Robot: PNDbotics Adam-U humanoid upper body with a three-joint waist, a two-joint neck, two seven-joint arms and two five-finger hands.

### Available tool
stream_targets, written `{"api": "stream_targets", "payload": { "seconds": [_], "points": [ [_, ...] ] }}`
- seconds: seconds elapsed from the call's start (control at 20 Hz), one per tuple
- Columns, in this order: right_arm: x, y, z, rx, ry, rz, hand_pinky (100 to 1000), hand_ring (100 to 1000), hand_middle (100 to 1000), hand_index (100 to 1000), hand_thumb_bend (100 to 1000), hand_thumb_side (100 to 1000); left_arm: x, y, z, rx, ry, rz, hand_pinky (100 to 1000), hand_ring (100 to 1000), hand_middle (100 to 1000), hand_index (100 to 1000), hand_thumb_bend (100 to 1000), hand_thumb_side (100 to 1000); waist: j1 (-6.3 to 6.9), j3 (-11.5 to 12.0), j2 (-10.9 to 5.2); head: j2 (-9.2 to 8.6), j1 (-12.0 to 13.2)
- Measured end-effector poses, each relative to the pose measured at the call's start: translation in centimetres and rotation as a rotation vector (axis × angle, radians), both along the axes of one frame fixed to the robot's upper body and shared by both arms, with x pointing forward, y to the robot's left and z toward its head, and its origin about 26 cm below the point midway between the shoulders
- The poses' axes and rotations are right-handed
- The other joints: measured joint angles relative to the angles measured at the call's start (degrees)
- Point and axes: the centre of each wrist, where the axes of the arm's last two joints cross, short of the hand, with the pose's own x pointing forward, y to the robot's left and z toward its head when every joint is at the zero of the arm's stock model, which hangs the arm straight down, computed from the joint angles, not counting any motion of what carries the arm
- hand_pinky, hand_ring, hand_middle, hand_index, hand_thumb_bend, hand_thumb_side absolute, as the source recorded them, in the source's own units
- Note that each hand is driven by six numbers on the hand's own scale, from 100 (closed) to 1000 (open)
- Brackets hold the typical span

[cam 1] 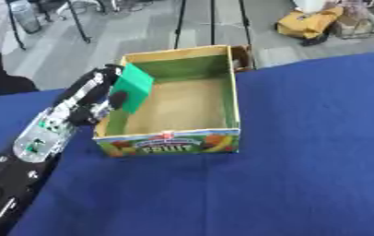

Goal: Pick up objects on the table and place them in the box.

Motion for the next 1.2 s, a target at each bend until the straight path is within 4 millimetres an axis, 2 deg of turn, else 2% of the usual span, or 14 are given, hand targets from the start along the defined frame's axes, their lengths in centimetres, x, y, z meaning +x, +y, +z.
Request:
{"api": "stream_targets", "payload": {
  "seconds": [0.6, 0.75, 0.9, 1.1, 1.2],
  "points": [
    [0.3, -0.3, -0.1, -0.001, 0.007, -0.007, 778, 877, 475, 843, 100, 776, 0.2, -0.6, 0.1, 0.053, -0.004, 0.016, 677, 736, 567, 597, 100, 787, 0.30, -0.3, 0.26, 0.01, 0.1],
    [0.3, -0.4, 0.0, 0.002, 0.006, -0.006, 778, 877, 474, 844, 100, 777, 0.4, -1.0, 0.3, 0.072, -0.023, 0.020, 679, 740, 575, 619, 100, 755, 0.19, -0.5, 0.40, -0.04, 0.3],
    [0.3, -0.4, 0.0, 0.001, 0.001, -0.005, 778, 875, 475, 842, 100, 781, 0.6, -1.2, 0.5, 0.100, -0.053, 0.038, 680, 745, 588, 635, 100, 721, 0.15, -0.6, 0.55, -0.51, 0.8],
    [0.4, -0.4, 0.0, 0.002, 0.001, -0.005, 779, 877, 473, 843, 100, 781, 0.7, -1.3, 0.8, 0.157, -0.108, 0.073, 684, 747, 595, 657, 100, 728, -0.18, -1.0, 0.77, -1.41, 1.8],
    [0.4, -0.3, 0.0, 0.003, -0.002, -0.005, 779, 877, 473, 843, 100, 780, 0.7, -1.3, 0.8, 0.186, -0.132, 0.087, 690, 752, 607, 699, 100, 740, -0.19, -1.0, 0.87, -1.81, 2.0]
  ]
}}
